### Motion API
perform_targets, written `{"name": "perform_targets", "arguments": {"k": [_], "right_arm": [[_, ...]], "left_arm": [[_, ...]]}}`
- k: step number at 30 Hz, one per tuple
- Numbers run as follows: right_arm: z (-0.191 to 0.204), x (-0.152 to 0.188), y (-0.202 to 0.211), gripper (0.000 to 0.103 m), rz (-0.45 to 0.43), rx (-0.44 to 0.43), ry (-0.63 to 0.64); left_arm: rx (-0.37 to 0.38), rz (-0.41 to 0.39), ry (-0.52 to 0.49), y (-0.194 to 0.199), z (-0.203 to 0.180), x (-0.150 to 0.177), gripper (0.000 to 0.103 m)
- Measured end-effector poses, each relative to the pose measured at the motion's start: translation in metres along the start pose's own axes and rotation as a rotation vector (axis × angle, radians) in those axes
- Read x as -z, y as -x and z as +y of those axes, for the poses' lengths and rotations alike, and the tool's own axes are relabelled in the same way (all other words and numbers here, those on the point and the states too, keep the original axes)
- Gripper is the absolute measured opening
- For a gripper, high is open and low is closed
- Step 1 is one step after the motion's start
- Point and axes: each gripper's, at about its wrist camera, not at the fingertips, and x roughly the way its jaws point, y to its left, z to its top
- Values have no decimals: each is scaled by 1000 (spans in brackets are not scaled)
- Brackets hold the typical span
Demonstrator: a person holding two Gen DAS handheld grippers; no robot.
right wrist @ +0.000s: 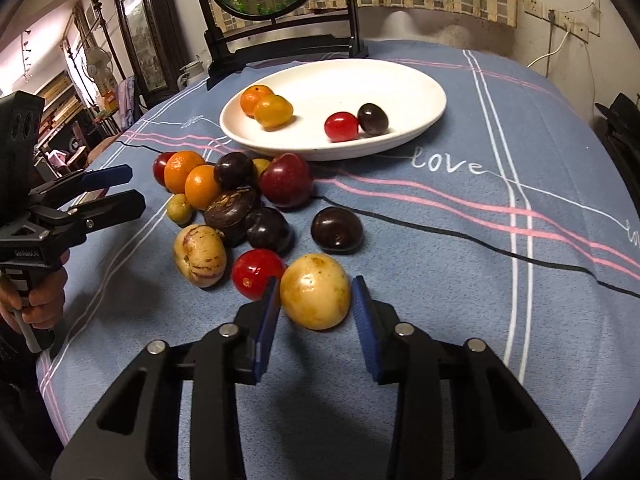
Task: Organize fruits
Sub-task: 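Grasp the pale yellow fruit with the right tool, then grasp the speckled pale fruit with the left tool while the right carries its fruit to the plate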
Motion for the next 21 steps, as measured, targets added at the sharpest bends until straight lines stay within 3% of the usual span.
{"name": "perform_targets", "arguments": {"k": [8,14,19,21], "right_arm": [[-18,-5,17,35,-63,-24,-100],[-22,-6,23,35,-84,-8,-121],[-19,-6,21,35,-80,-7,-115],[-19,-5,22,35,-82,-10,-116]], "left_arm": [[54,28,-107,-2,-24,8,99],[108,93,-201,-15,-51,20,71],[92,120,-212,-26,-58,21,68],[97,132,-196,-31,-59,19,61]]}}
